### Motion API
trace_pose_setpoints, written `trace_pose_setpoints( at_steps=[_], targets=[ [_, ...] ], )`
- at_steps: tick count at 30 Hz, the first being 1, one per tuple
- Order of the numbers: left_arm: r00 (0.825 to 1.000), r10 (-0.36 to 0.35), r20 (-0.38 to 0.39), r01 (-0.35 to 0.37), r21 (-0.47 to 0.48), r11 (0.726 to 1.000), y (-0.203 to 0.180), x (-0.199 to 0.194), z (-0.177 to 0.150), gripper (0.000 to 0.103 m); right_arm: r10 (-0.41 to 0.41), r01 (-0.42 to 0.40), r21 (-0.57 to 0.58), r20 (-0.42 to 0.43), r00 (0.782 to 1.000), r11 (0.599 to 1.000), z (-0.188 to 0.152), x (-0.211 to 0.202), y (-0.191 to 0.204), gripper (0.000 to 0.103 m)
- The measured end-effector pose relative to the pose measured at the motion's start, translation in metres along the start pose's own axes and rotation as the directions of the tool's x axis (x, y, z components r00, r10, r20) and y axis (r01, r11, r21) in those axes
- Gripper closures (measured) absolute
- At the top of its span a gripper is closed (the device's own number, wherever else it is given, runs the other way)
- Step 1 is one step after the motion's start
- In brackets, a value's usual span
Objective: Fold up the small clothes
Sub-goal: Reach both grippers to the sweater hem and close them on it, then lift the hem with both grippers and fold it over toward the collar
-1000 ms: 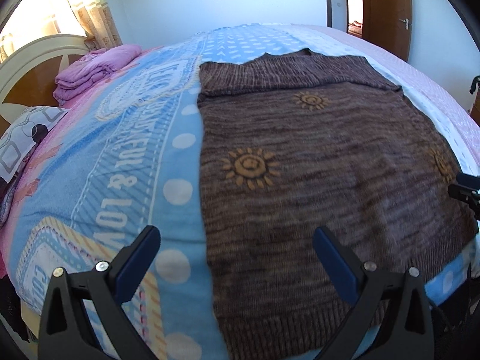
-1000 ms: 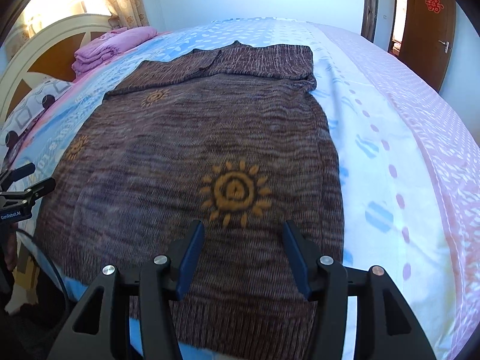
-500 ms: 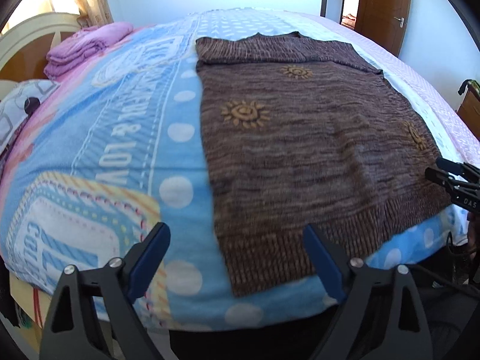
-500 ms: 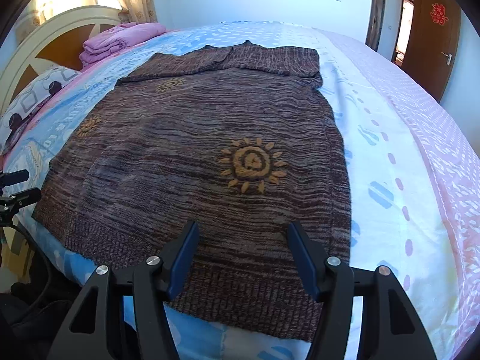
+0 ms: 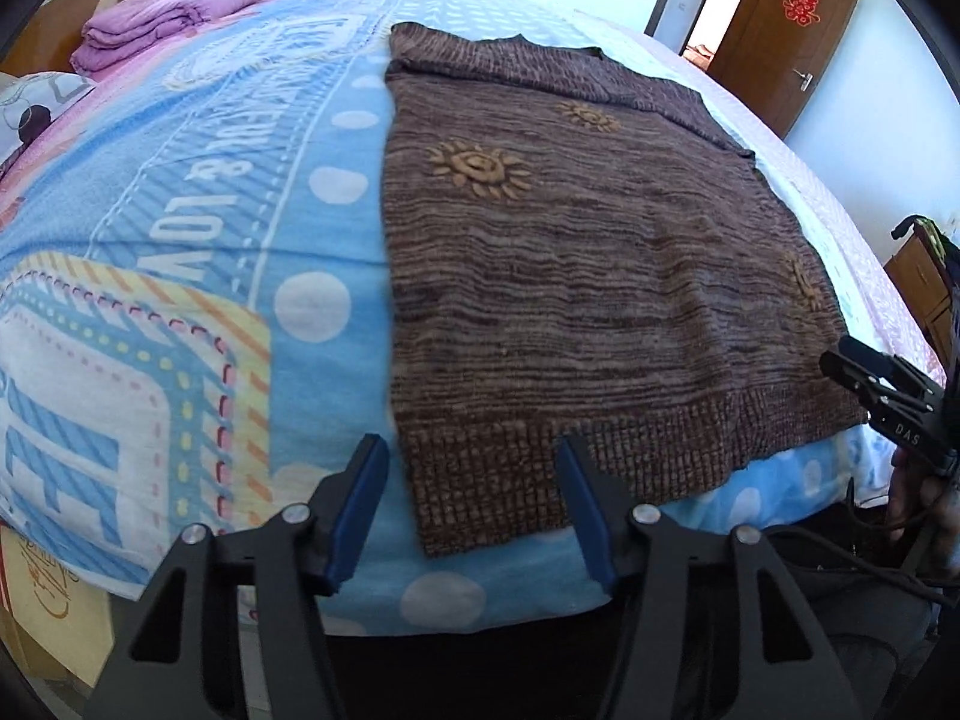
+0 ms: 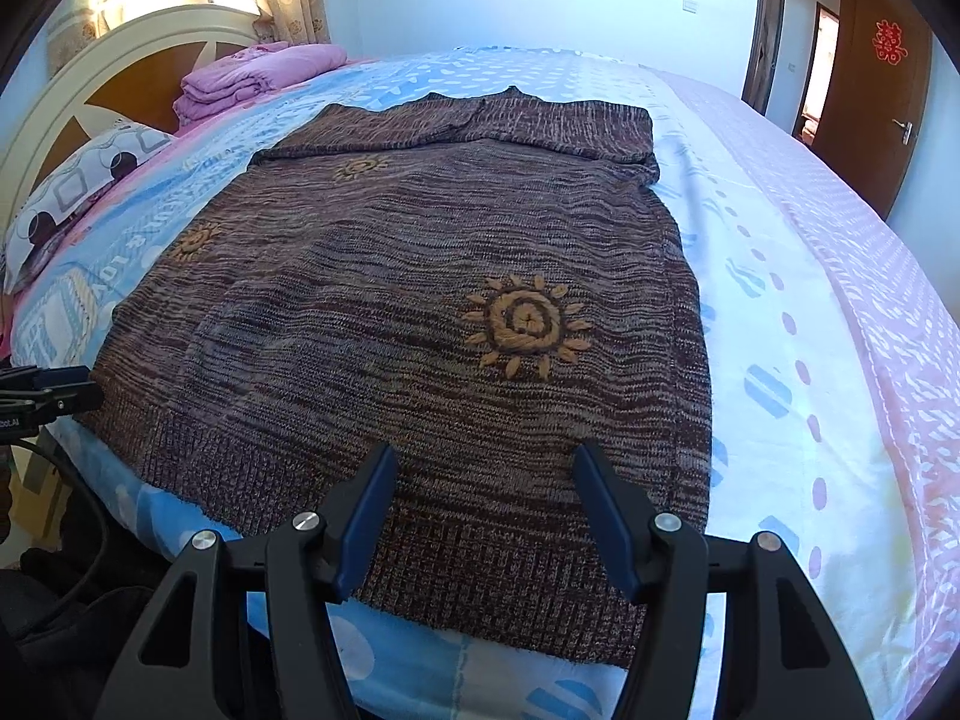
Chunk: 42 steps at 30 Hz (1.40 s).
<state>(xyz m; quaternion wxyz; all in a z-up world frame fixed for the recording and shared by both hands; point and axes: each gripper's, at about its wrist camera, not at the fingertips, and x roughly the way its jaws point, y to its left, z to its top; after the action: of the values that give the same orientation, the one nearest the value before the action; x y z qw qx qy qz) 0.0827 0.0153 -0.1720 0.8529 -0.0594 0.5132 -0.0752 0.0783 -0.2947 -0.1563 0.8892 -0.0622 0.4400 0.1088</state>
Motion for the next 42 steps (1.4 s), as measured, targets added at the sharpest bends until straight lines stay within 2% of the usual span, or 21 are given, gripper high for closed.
trace_pose_setpoints(
  at_steps=[1,2,4,5,7,15,21,30,33,34,35,36,37,38,42],
  targets=[
    [1.0,0.011,0.005,-0.011,0.007,1.0,-0.001,0.0,-0.001,0.043,0.001,-0.001,-0.001,0.0,1.0,1.0,0.0,0.0,0.0,0.041],
    [1.0,0.028,0.01,-0.029,0.021,0.999,-0.003,0.001,-0.001,0.047,0.001,-0.001,-0.001,0.001,1.0,1.0,0.0,0.0,0.0,0.041],
    [0.998,0.056,0.019,-0.057,0.051,0.997,-0.007,0.001,-0.002,0.07,0.0,0.0,-0.002,0.002,1.0,1.0,0.0,-0.001,0.001,0.041],
    [0.998,0.059,0.02,-0.06,0.056,0.997,-0.007,0.001,-0.003,0.074,0.0,0.0,-0.002,0.004,1.0,1.0,0.0,-0.001,0.001,0.041],
    [0.999,0.033,0.021,-0.034,0.057,0.998,-0.006,0.0,-0.003,0.09,-0.002,0.002,0.0,0.011,1.0,1.0,0.002,-0.004,-0.001,0.041],
    [0.999,0.022,0.042,-0.024,0.067,0.997,-0.006,-0.01,0.0,0.093,-0.034,0.031,0.087,0.029,0.999,0.996,0.001,-0.024,-0.035,0.041],
    [0.998,0.009,0.064,-0.013,0.065,0.998,-0.002,-0.017,0.002,0.093,-0.009,0.015,0.16,-0.036,0.999,0.987,-0.02,-0.033,-0.06,0.041],
    [0.998,0.028,0.055,-0.032,0.074,0.997,-0.003,-0.008,-0.001,0.093,0.052,-0.033,0.208,-0.085,0.995,0.978,-0.04,-0.019,-0.067,0.041],
    [0.998,0.027,0.057,-0.031,0.075,0.997,-0.003,-0.007,0.0,0.093,0.042,-0.025,0.193,-0.082,0.996,0.981,-0.042,-0.018,-0.064,0.041],
    [0.998,0.026,0.057,-0.031,0.073,0.997,-0.002,-0.007,0.0,0.093,0.042,-0.026,0.183,-0.084,0.996,0.983,-0.042,-0.018,-0.062,0.048],
    [0.998,0.025,0.058,-0.029,0.07,0.997,-0.001,-0.007,0.0,0.093,0.038,-0.023,0.17,-0.089,0.995,0.985,-0.042,-0.018,-0.06,0.063],
    [0.998,0.022,0.059,-0.026,0.067,0.997,-0.001,-0.007,0.001,0.093,0.035,-0.02,0.16,-0.095,0.995,0.987,-0.043,-0.018,-0.059,0.072],
    [0.998,0.016,0.064,-0.02,0.063,0.998,0.0,-0.008,0.002,0.094,0.048,-0.033,0.147,-0.095,0.994,0.989,-0.043,-0.018,-0.057,0.089],
    [0.997,0.006,0.075,-0.011,0.059,0.998,0.0,-0.012,0.003,0.094,0.081,-0.067,0.146,-0.088,0.993,0.987,-0.042,-0.021,-0.057,0.095],
    [0.989,-0.021,0.143,0.013,0.054,0.998,0.0,-0.032,0.008,0.094,0.149,-0.148,0.172,0.01,0.989,0.974,-0.036,-0.043,-0.066,0.096]
  ],
)
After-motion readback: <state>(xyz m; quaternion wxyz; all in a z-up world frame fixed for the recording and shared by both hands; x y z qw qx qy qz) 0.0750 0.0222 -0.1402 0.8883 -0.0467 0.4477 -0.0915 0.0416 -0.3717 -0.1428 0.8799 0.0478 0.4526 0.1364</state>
